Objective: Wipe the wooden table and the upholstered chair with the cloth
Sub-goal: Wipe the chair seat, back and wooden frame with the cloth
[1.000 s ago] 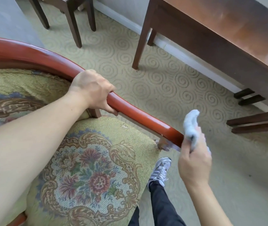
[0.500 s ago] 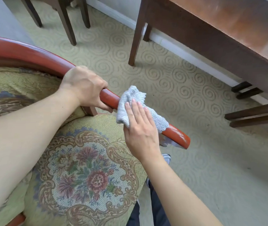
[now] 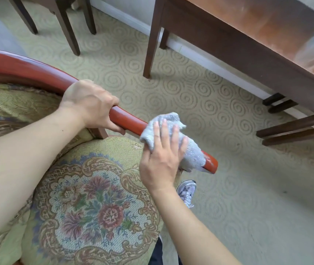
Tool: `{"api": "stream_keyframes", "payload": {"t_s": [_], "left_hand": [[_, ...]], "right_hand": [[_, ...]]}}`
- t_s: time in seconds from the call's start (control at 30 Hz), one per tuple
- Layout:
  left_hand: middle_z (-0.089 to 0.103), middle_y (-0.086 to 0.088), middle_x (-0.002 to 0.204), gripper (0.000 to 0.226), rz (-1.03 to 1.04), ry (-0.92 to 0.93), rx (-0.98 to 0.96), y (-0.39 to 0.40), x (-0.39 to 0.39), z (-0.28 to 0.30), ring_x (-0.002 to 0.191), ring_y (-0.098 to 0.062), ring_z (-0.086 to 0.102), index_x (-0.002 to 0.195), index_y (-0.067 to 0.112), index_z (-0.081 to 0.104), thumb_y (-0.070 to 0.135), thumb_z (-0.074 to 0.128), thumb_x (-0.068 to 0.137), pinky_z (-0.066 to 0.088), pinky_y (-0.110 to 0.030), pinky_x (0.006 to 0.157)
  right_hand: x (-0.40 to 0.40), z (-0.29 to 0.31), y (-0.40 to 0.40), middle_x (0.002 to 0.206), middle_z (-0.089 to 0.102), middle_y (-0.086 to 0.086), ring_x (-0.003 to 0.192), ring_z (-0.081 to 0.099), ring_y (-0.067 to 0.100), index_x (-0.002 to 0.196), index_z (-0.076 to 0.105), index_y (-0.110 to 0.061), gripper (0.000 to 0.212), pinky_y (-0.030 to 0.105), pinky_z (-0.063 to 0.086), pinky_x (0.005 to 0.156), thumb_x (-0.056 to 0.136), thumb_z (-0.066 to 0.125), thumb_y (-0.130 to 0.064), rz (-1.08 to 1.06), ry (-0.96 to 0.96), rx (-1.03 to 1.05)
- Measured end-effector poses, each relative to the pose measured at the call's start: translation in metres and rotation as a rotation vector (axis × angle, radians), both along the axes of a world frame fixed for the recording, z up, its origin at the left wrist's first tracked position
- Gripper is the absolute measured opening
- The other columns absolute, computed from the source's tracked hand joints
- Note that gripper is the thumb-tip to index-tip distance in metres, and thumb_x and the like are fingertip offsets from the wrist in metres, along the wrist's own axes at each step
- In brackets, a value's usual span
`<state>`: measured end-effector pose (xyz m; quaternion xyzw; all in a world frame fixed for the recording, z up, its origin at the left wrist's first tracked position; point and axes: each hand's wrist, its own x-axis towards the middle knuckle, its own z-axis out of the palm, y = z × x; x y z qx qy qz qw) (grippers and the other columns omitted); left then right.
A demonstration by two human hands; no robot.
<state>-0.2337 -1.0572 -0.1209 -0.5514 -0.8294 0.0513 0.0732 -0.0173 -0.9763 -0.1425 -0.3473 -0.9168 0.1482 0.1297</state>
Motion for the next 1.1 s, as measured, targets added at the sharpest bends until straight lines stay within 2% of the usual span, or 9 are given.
{"api": "stream_keyframes", "payload": {"t_s": [0.1,0.2,0.3,0.4,0.57,0.73,0.9,1.0,1.1], "left_hand": [[0.071,0.009,0.075,0.043,-0.009,0.004,-0.018,-0.001,0.000,0.001,0.077,-0.016,0.069,0.066,0.030,0.047,0.071,0.049,0.076,0.041,-0.026,0.069],[0.070,0.010,0.074,0.035,0.008,0.053,-0.105,-0.001,0.001,0.006,0.075,-0.014,0.068,0.067,0.028,0.052,0.059,0.045,0.083,0.036,-0.024,0.065],[0.069,0.011,0.074,0.049,0.011,0.008,-0.057,0.001,0.003,0.007,0.075,-0.016,0.066,0.066,0.032,0.049,0.080,0.050,0.074,0.033,-0.027,0.068],[0.065,0.014,0.068,0.078,0.028,0.013,-0.059,0.001,0.005,0.012,0.071,-0.015,0.063,0.066,0.032,0.051,0.106,0.034,0.049,0.028,-0.027,0.067],[0.066,0.014,0.070,0.080,0.041,0.000,-0.049,0.001,0.003,0.012,0.064,-0.017,0.053,0.064,0.033,0.047,0.108,0.029,0.045,0.026,-0.028,0.066],[0.068,0.013,0.071,0.086,0.030,0.013,-0.030,0.000,0.003,0.007,0.070,-0.018,0.064,0.069,0.033,0.060,0.109,0.027,0.043,0.028,-0.028,0.067],[0.071,0.009,0.073,0.077,0.042,-0.008,-0.021,0.002,0.005,0.006,0.072,-0.020,0.068,0.067,0.031,0.061,0.097,0.024,0.053,0.037,-0.028,0.068],[0.072,0.007,0.074,0.066,0.040,-0.037,0.007,0.002,0.002,0.003,0.072,-0.021,0.067,0.066,0.031,0.060,0.081,0.019,0.059,0.041,-0.030,0.070],[0.068,0.010,0.067,0.071,0.028,-0.035,-0.006,0.000,0.002,0.006,0.066,-0.020,0.066,0.061,0.032,0.056,0.096,0.026,0.055,0.037,-0.029,0.065]], "right_hand": [[-0.052,0.003,-0.028,0.161,0.030,0.000,0.151,0.017,0.026,0.153,0.034,-0.023,0.066,0.052,0.004,0.120,0.090,0.042,-0.039,0.175,-0.057,-0.087],[-0.066,0.006,-0.024,0.162,0.027,0.003,0.150,0.019,0.027,0.156,0.026,-0.024,0.066,0.051,0.007,0.119,0.093,0.044,-0.035,0.247,-0.124,-0.145],[-0.024,0.007,0.006,0.161,0.029,0.009,0.146,0.028,0.034,0.156,0.027,-0.019,0.064,0.050,0.016,0.119,0.094,0.046,-0.024,0.417,-0.217,0.082],[0.039,0.002,0.030,0.160,0.031,0.012,0.147,0.027,0.038,0.152,0.035,-0.013,0.067,0.054,0.021,0.118,0.086,0.045,-0.012,0.417,-0.181,0.182],[0.118,-0.014,0.047,0.159,0.024,0.020,0.148,0.016,0.045,0.150,0.033,-0.004,0.067,0.067,0.025,0.112,0.083,0.041,-0.009,0.195,-0.065,0.085],[0.050,-0.003,0.011,0.158,0.033,0.014,0.144,0.019,0.054,0.149,0.040,-0.009,0.071,0.071,0.009,0.114,0.081,0.043,-0.026,-0.055,-0.078,-0.008],[-0.041,0.011,-0.006,0.159,0.034,0.007,0.143,0.029,0.047,0.154,0.031,-0.018,0.069,0.067,0.013,0.114,0.089,0.048,-0.033,0.237,-0.244,0.058],[-0.058,0.012,0.002,0.162,0.026,0.007,0.140,0.035,0.040,0.157,0.020,-0.024,0.065,0.055,0.027,0.111,0.096,0.043,-0.035,0.362,-0.309,0.048],[-0.017,0.012,0.024,0.161,0.030,0.009,0.137,0.037,0.043,0.156,0.025,-0.025,0.063,0.055,0.031,0.106,0.096,0.045,-0.027,0.500,-0.313,0.147]]}}
